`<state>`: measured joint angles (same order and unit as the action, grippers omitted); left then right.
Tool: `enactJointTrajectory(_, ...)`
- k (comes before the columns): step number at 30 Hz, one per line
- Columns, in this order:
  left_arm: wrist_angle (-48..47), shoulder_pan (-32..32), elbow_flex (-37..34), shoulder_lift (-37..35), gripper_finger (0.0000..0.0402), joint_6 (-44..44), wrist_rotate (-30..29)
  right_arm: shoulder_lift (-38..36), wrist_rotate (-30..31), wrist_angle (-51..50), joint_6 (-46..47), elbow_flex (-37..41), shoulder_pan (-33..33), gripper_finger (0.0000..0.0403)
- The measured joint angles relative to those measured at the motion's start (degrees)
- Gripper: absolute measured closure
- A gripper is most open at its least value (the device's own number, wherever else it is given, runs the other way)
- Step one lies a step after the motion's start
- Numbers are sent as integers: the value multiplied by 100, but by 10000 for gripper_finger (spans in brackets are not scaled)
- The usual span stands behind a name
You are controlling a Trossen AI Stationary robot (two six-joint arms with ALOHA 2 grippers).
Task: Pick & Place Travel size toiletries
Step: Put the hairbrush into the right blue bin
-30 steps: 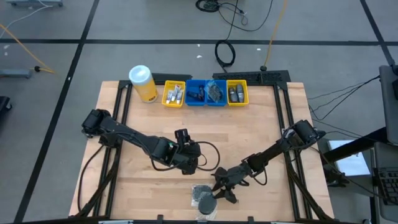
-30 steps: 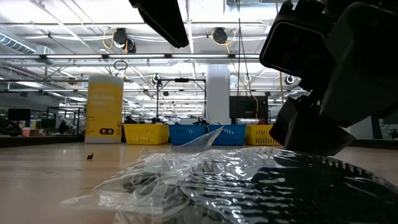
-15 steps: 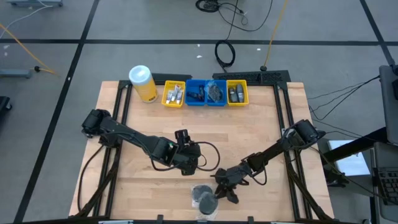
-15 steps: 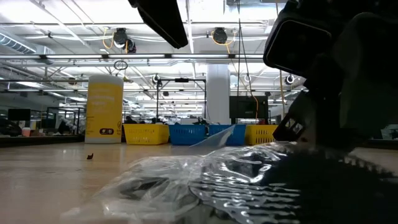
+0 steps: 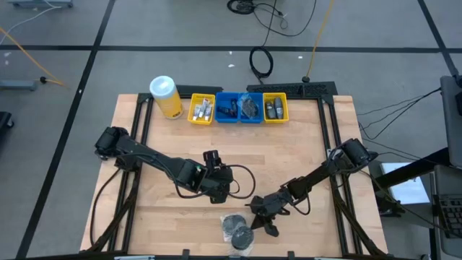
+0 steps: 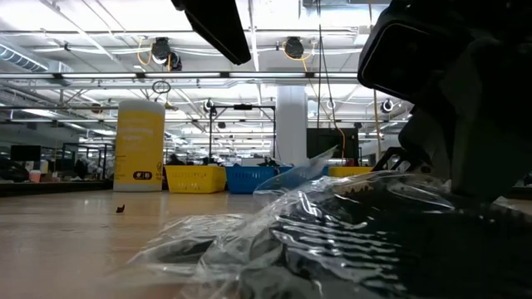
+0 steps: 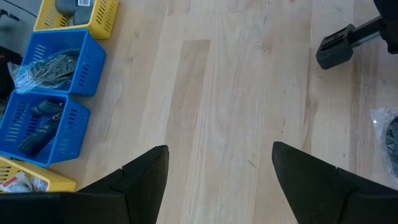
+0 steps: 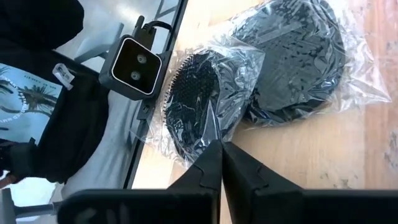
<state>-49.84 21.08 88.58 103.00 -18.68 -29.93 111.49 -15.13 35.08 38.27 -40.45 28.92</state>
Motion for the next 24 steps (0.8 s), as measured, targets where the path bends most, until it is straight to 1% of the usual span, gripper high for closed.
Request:
enactJointTrajectory(4, 2, 0, 0, 0, 117, 2, 0, -225, 55, -38, -182, 0, -43, 402)
enactJointTrajectory(6, 1, 1, 0, 0, 117, 2, 0, -376, 184, 12, -377, 0, -75, 402)
enactJointTrajectory(10, 11, 0, 0, 0, 117, 22, 0, -684, 340, -322, -549, 8, -156, 402)
enactJointTrajectory(18, 34, 0, 0, 0, 117, 59, -2, -1554, 1050, -1212, -1031, 15, -348, 403)
enactJointTrajectory(24, 46, -7, 0, 0, 117, 57, -3, -2317, 1480, -1552, -1548, 2, -548, 403)
